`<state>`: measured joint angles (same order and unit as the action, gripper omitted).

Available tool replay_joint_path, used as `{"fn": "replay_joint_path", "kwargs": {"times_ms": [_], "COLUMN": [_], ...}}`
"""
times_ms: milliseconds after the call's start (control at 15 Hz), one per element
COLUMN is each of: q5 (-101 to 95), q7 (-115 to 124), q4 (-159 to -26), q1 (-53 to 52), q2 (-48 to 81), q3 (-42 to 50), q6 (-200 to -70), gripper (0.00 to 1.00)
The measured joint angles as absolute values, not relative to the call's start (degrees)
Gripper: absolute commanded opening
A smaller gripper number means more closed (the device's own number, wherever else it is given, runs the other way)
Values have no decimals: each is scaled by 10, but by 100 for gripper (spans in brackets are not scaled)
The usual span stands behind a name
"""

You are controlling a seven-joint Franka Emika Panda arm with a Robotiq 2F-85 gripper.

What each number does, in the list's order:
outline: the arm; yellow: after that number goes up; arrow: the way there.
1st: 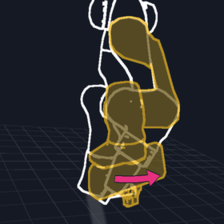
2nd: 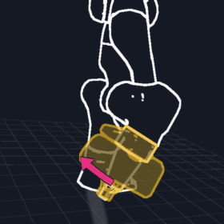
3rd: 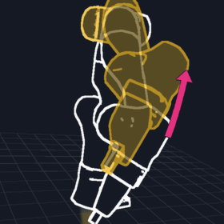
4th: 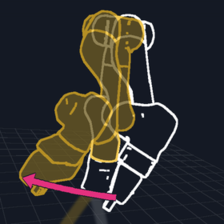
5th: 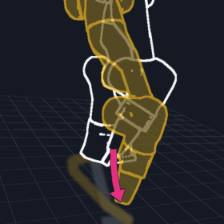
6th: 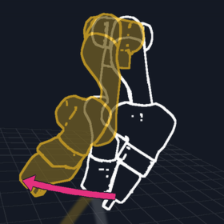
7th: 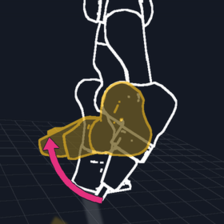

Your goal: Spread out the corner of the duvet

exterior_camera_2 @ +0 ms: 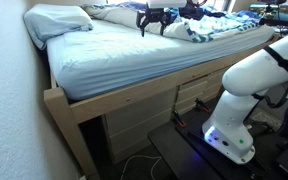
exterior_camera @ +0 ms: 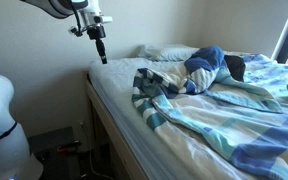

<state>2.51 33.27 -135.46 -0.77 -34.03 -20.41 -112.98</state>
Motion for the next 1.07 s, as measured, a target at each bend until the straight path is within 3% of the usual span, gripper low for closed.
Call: {"fn": "replay_joint_path", "kwargs": {"times_ms": [400,1067], "q5": [14,31], "q7": [337,289], "q4": [-1355,-1377], "q1": [-7,-14], "q2": [-339,-279], "q3": [-201,-129], "q6": [-1145,-1391], "gripper": [100,100]}}
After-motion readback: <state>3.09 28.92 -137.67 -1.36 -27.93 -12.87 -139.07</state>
